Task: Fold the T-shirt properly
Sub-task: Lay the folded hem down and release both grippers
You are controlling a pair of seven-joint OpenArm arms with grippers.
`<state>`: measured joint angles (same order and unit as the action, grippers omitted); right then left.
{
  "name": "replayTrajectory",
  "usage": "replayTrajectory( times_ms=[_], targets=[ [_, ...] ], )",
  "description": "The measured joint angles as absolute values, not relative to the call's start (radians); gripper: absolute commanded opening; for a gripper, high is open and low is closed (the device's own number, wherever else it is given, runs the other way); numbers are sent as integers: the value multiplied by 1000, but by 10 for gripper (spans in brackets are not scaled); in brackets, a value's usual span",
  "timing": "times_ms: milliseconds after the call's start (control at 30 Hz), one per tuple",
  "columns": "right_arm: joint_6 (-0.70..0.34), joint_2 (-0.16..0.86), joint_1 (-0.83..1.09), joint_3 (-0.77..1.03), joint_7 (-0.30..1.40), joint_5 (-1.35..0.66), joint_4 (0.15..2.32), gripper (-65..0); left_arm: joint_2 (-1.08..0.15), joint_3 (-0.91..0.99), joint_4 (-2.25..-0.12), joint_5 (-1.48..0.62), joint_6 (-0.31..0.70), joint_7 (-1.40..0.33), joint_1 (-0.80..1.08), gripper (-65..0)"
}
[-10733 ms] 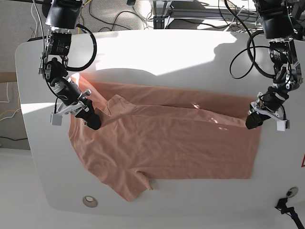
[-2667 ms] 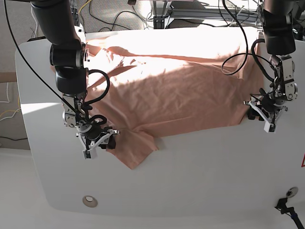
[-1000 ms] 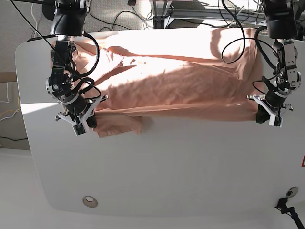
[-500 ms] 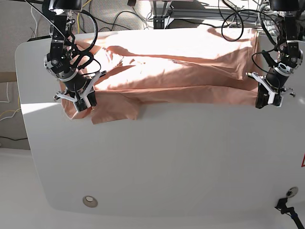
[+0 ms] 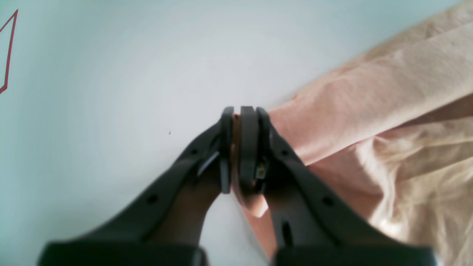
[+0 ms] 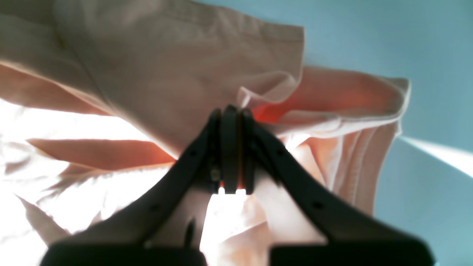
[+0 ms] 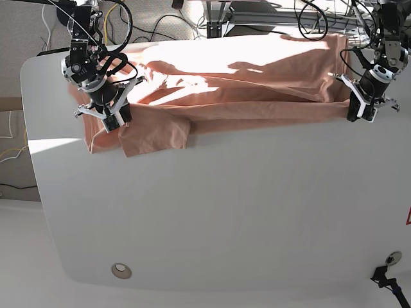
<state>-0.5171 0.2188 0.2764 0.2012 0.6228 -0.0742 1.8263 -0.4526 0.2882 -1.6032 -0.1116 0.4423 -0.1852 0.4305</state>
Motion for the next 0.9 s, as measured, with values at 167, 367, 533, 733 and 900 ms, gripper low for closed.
replayTrajectory(
  times_ms=[167,367,533,733,900],
  targets=[
    [-516,233,310,202,617,-75,1847,-650,-458,288,-1607,-111,442,-182,456,-650],
    [-516,233,334,201,614,-74,1851,-650,-488,289,-1610,-109,446,-186,486,-650],
    [-505,233,333,202,675,-69,1851,-244,-519,288,-1611,-108,448,-262,500,-548],
    [-508,223,331,263,690,-74,1858,-156,-519,288,-1609,-106,439,-288,461,-311],
    [-514,227,282,300,692,-75,1879,-157,-522,370,-1638,-110,437,-291,405,-315]
  ],
)
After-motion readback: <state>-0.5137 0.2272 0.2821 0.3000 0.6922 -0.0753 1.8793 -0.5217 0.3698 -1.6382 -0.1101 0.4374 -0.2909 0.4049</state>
